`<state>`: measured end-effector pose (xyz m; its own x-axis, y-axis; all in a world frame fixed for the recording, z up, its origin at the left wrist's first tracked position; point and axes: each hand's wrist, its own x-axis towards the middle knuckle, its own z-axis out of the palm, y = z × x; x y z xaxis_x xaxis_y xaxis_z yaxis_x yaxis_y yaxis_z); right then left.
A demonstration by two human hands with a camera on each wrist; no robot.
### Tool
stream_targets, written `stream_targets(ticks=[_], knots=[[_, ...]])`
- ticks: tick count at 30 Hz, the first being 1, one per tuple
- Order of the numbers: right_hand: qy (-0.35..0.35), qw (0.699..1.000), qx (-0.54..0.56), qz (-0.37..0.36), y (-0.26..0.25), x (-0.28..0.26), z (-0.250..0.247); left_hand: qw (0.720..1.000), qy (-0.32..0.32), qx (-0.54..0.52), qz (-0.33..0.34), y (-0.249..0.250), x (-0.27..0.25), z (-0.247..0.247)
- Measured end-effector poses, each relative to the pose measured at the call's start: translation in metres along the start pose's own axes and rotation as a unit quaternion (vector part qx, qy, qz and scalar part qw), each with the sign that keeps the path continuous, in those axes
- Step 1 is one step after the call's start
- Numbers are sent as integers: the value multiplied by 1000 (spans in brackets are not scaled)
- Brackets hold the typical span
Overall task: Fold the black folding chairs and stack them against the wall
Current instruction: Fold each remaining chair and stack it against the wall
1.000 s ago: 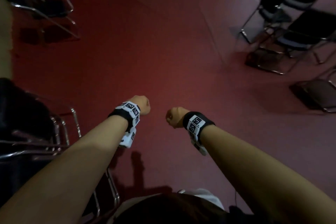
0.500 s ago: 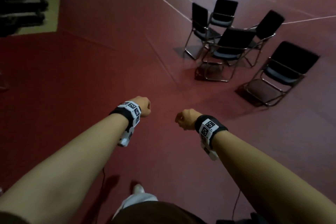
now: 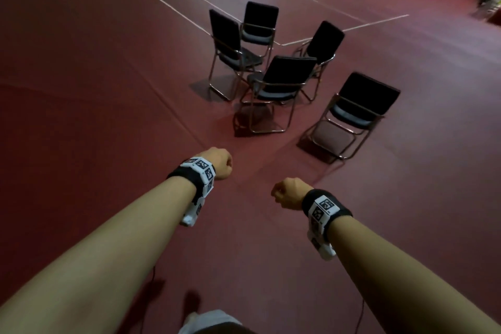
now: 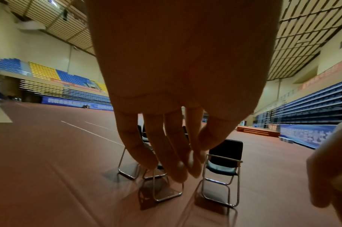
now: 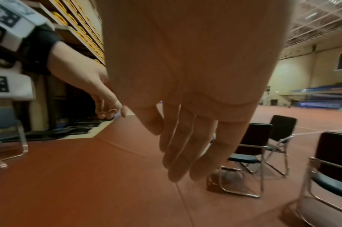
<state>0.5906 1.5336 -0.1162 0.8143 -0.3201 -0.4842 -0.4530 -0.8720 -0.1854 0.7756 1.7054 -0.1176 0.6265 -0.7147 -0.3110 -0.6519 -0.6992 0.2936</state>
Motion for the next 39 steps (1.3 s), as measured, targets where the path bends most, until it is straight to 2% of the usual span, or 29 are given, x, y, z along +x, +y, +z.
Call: stream_targets(ticks=[1, 3, 4, 6, 7, 9, 10, 12, 13, 15, 16, 18, 19, 21, 22, 24, 25, 27, 31, 36, 37, 39], knots=[[11, 1000, 13, 6, 3, -4, -6, 1000, -10, -1, 7, 6, 0, -3], [19, 999, 29, 27, 6, 49, -28, 1000, -16, 3, 20, -16, 67, -20], [9, 1000, 21, 16, 6, 47, -32, 1000, -18, 0, 17, -18, 68, -19], [-4, 999, 36, 38, 14, 85, -40, 999, -38, 21, 30, -32, 127, -25], [-14, 998, 38, 41, 13, 82, -39, 998, -49, 21, 24, -35, 124, -24], [-18, 995, 51, 78, 43, 122, -50, 997, -59, 30, 42, -28, 188, -26], [-26, 993, 63, 91, 48, 120, -47, 996, -74, 29, 42, -28, 186, -24], [-49, 990, 73, 112, 82, 154, -58, 993, -94, 43, 53, -16, 238, -19], [-63, 986, 90, 124, 85, 151, -52, 992, -109, 46, 48, -14, 233, -14], [-62, 986, 83, 131, 119, 200, -85, 992, -107, 49, 46, -2, 292, -34], [-59, 982, 103, 144, 126, 202, -84, 992, -110, 38, 46, -1, 292, -34], [-34, 987, 89, 130, 158, 259, -126, 995, -88, 41, 35, 7, 350, -62], [-31, 986, 100, 133, 160, 262, -127, 994, -98, 36, 21, 9, 349, -64], [-7, 992, 77, 96, 178, 324, -185, 997, -60, 49, -1, 13, 407, -109], [-6, 992, 89, 91, 175, 331, -196, 998, -53, 38, -2, 11, 412, -117], [24, 994, 88, 62, 196, 389, -251, 999, -10, 47, -4, 21, 474, -165], [20, 994, 91, 59, 192, 394, -263, 999, -6, 39, 3, 22, 478, -179], [3, 996, 73, 41, 209, 442, -291, 999, -4, 37, 1, 29, 522, -197], [-15, 995, 92, 24, 210, 481, -305, 999, -13, 30, -17, 26, 554, -202], [-29, 997, 76, 6, 204, 571, -332, 999, -17, 31, -36, -11, 633, -214], [-36, 996, 83, 7, 202, 571, -332, 998, -25, 31, -42, -13, 632, -215], [-30, 997, 74, 21, 205, 619, -348, 998, -25, 38, -39, -34, 684, -231]])
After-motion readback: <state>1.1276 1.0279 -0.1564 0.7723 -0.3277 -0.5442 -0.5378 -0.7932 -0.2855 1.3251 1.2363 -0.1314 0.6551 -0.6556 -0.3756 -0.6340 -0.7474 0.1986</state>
